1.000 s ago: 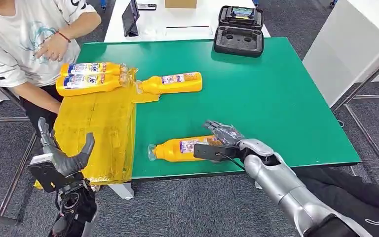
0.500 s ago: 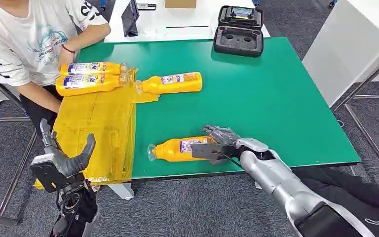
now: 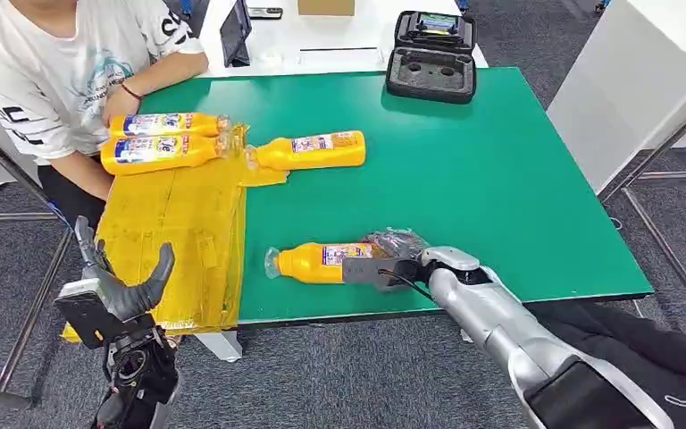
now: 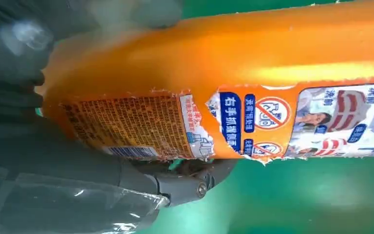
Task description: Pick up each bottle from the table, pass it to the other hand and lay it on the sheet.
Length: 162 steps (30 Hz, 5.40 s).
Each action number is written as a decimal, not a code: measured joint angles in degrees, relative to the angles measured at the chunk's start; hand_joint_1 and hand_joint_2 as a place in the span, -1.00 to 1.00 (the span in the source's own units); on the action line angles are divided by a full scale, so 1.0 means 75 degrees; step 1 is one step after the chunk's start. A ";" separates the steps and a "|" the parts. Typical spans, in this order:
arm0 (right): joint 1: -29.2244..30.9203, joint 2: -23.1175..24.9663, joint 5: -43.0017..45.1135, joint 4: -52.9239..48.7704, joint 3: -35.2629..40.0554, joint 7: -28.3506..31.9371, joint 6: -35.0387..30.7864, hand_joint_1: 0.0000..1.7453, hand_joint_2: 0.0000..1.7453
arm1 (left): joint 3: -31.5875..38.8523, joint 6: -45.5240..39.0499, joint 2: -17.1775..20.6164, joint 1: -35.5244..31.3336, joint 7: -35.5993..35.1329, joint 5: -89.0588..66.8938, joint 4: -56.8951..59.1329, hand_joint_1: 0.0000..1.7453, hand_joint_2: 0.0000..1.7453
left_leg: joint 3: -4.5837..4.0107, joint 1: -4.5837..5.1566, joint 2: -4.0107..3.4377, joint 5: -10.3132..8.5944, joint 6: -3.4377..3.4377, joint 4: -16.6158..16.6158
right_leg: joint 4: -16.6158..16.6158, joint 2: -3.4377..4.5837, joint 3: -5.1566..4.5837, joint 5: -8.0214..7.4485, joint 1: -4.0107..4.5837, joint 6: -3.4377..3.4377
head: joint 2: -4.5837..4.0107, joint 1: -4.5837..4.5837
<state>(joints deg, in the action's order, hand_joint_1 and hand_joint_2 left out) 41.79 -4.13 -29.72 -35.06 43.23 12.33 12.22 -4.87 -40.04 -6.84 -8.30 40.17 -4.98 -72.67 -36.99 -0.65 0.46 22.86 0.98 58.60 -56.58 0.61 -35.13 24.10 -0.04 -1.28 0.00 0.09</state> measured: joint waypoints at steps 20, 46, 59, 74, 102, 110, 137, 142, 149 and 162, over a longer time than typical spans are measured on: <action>-0.0330 0.0076 0.0903 -0.0053 -0.0338 0.1206 -0.1247 1.00 1.00 | -0.0213 0.0015 0.0085 0.0045 0.0000 0.0580 0.0058 -1.00 1.00 | -0.0004 0.0000 0.0002 0.0000 0.0000 0.0000 | 0.0000 -0.0001 -0.0002 0.0001 0.0000 0.0000 | 0.0000 0.0000; -0.3029 0.1195 0.2471 -0.2824 -0.2611 0.3684 -0.3084 1.00 1.00 | -0.2104 0.3063 0.0297 0.0029 -0.0589 0.2570 -0.0318 -1.00 1.00 | -0.0010 0.0001 0.0005 0.0006 -0.0004 -0.0001 | 0.0001 -0.0002 -0.0007 0.0005 0.0000 0.0000 | 0.0000 0.0000; -0.3212 0.1463 0.2384 -0.2728 -0.2611 0.3684 -0.2451 1.00 1.00 | -0.3066 0.4205 0.0484 -0.0077 -0.0635 0.2471 -0.0321 -1.00 1.00 | -0.0011 -0.0001 0.0003 0.0007 -0.0004 -0.0001 | 0.0001 -0.0002 -0.0008 0.0007 0.0000 0.0001 | 0.0000 0.0000; -0.3208 0.1547 0.2034 -0.2506 -0.2611 0.3678 -0.2122 1.00 1.00 | -0.3383 0.4485 0.0659 -0.0085 -0.1229 0.2099 -0.0187 -1.00 1.00 | -0.0012 0.0000 0.0005 0.0008 -0.0004 -0.0001 | 0.0001 -0.0002 -0.0008 0.0007 0.0000 0.0001 | 0.0000 0.0000; -0.3340 0.1731 0.1072 -0.2142 -0.2314 0.3360 -0.1746 1.00 1.00 | -0.3407 0.4709 0.0481 -0.0507 -0.1737 0.4017 0.0944 -1.00 1.00 | -0.0011 -0.0001 0.0002 0.0006 -0.0005 -0.0001 | 0.0001 -0.0002 -0.0010 0.0006 0.0000 0.0001 | 0.0000 0.0000; -0.3355 0.1728 0.1017 -0.2127 -0.2326 0.3319 -0.1734 1.00 1.00 | -0.3360 0.4733 0.0434 -0.0502 -0.1731 0.4494 0.0693 -1.00 1.00 | -0.0011 -0.0001 0.0002 0.0007 -0.0005 -0.0001 | 0.0001 -0.0002 -0.0010 0.0007 0.0000 0.0001 | 0.0000 0.0000; -0.3617 0.1719 0.1055 -0.2343 -0.2404 0.3311 -0.1798 1.00 1.00 | -0.3768 0.4946 0.0516 -0.0408 -0.1437 0.3660 0.0096 1.00 1.00 | -0.0011 -0.0001 0.0003 0.0007 -0.0005 -0.0001 | 0.0001 -0.0002 -0.0010 0.0007 0.0000 0.0001 | 0.0000 0.0000; -0.3638 0.1719 0.1087 -0.2384 -0.2407 0.3325 -0.1877 -1.00 -1.00 | -0.3783 0.4937 0.0516 -0.0419 -0.1437 0.3503 0.0096 1.00 1.00 | -0.0011 0.0000 0.0003 0.0007 -0.0005 -0.0001 | 0.0001 -0.0002 -0.0010 0.0007 0.0000 0.0001 | 0.0000 0.0000; -0.3798 0.1725 0.1376 -0.2832 -0.2465 0.3325 -0.2340 -1.00 -1.00 | -0.3824 0.4777 0.0507 -0.0459 -0.1469 0.3433 0.0087 1.00 1.00 | -0.0011 0.0000 0.0002 0.0007 -0.0005 -0.0001 | 0.0001 -0.0002 -0.0010 0.0007 0.0000 0.0001 | 0.0000 0.0000; -0.4060 0.1682 0.2121 -0.4141 -0.2498 0.3217 -0.2026 -1.00 -1.00 | -0.3180 0.3006 0.0516 -0.1064 -0.1006 0.3081 0.0105 1.00 1.00 | -0.0010 -0.0002 0.0002 0.0005 -0.0006 -0.0001 | 0.0000 0.0001 -0.0009 0.0005 0.0001 0.0001 | 0.0000 0.0000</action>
<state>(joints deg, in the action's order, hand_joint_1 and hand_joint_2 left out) 11.34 8.48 -13.82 -66.11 24.50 36.46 -2.98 -28.73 -17.49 -2.97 -16.28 32.63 18.12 -71.89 -37.06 -0.66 0.48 22.89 0.94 58.59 -56.58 0.62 -35.20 24.14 -0.04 -1.27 0.00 0.09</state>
